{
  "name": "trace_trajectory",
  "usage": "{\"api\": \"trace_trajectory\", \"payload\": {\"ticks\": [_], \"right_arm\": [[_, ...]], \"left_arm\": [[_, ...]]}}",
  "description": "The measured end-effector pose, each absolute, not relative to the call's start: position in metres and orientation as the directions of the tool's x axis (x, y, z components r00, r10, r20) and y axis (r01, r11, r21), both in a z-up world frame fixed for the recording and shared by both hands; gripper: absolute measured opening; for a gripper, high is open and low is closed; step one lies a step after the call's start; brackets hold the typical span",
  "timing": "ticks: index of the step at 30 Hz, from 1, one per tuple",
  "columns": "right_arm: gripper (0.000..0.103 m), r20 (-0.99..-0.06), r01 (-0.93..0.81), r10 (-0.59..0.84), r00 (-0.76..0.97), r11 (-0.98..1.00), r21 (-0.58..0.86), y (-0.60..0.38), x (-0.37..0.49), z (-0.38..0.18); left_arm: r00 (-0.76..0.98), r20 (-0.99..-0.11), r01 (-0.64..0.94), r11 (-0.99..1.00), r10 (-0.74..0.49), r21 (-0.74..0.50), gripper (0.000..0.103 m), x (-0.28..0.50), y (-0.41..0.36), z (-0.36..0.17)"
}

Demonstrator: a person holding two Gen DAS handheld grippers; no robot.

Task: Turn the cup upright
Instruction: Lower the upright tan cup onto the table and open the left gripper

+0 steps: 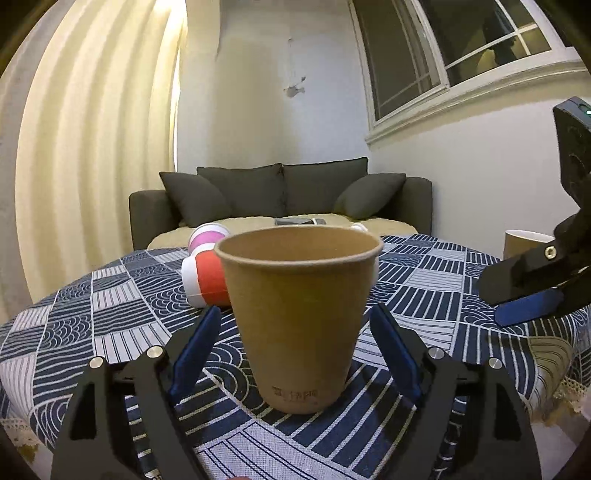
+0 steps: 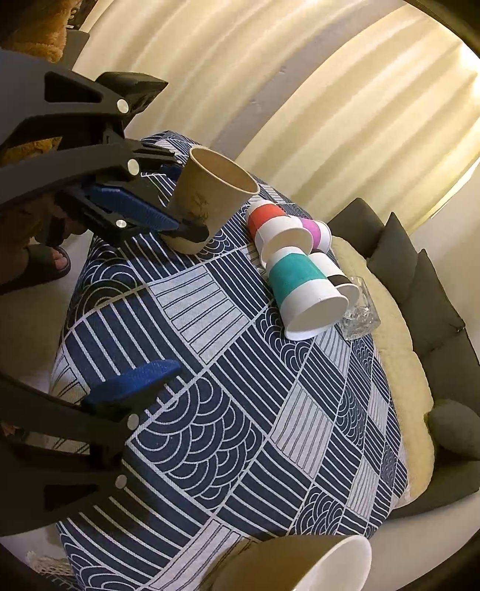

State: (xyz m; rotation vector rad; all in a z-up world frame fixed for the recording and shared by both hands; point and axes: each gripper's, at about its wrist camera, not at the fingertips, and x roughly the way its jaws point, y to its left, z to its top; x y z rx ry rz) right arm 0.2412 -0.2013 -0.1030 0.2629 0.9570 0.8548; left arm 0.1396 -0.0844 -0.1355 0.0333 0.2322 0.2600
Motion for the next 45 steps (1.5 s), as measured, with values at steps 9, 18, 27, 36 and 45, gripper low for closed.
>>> {"api": "trace_trajectory", "payload": {"ticks": [9,18,27,36,45], "right_arm": [[0.075,-0.548,-0.552,0.771,0.325,0.625,0.552,-0.210,0.232,-0.088],[0.090,-0.440,-0.578,0.823,0.360,0.566,0.588,-0.232,0.218,-0.068],[0.098,-0.408,-0.673,0.817,0.407,0.571,0.471,-0.232,0.181,-0.045],[0.098,-0.403,-0.739,0.801,0.443,0.580,0.342,-0.221,0.131,-0.027],[0.098,-0.367,-0.776,0.783,0.503,0.595,0.207,-0.215,0.088,-0.006]], "left_arm": [[0.934,-0.254,-0.243,0.968,0.252,0.069,0.095,0.123,-0.085,-0.116],[0.928,-0.290,-0.223,0.972,0.234,0.071,0.096,0.093,-0.085,-0.076],[0.938,-0.317,-0.119,0.990,0.137,0.077,0.096,0.057,-0.077,-0.028],[0.948,-0.304,-0.076,0.994,0.097,0.081,0.096,0.009,-0.063,0.016],[0.945,-0.321,-0.039,0.997,0.057,0.064,0.096,-0.029,-0.044,0.026]]}}
